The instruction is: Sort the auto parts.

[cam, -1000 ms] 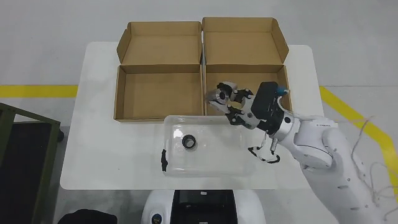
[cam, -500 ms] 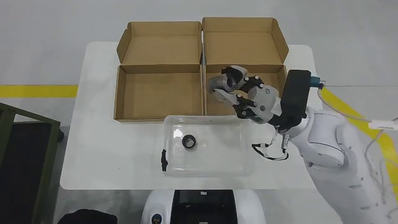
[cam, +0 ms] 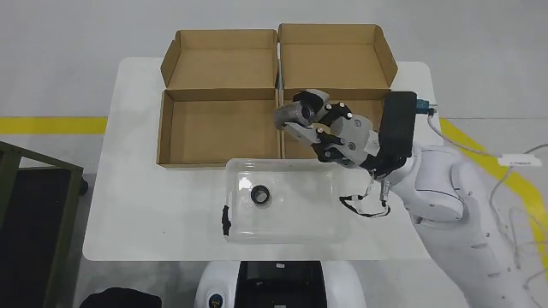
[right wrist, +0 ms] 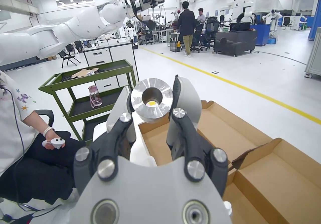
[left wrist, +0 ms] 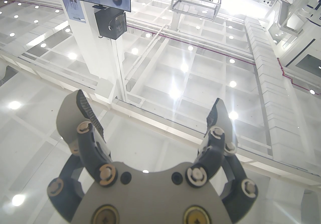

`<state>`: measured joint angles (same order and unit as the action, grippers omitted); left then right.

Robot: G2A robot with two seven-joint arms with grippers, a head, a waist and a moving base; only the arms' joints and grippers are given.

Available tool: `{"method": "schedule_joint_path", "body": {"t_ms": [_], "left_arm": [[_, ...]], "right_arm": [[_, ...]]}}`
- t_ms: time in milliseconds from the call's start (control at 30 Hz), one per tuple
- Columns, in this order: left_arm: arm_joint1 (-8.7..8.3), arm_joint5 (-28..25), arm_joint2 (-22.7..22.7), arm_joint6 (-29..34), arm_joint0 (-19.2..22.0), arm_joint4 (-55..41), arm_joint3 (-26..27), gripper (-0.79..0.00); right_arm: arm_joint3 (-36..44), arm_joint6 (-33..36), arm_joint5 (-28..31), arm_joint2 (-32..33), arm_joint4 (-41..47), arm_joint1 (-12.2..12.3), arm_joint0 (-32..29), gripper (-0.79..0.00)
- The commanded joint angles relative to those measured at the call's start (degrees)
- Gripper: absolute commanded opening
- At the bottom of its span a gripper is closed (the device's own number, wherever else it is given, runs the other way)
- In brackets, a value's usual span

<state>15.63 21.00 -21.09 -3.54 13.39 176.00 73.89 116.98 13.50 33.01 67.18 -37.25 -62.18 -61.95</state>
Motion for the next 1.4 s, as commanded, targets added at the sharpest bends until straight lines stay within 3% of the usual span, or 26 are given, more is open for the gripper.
{"method": "schedule_joint_path", "body": {"t_ms": [0,800,1367], "left_arm": [[0.0,0.0,0.0,0.0,0.0,0.0,0.0,0.0],[0.0,0.0,0.0,0.0,0.0,0.0,0.0,0.0],[0.0,0.0,0.0,0.0,0.0,0.0,0.0,0.0]], "right_arm": [[-0.7,0.3,-0.1,-1.6,-0.4,-0.2,0.5,-0.785],[-16.6,7.9,-5.6,-17.6,-15.4,-3.8,8.5,-0.785],[-29.0,10.1,-10.0,-27.5,-23.9,-8.6,18.4,-0.785]]}}
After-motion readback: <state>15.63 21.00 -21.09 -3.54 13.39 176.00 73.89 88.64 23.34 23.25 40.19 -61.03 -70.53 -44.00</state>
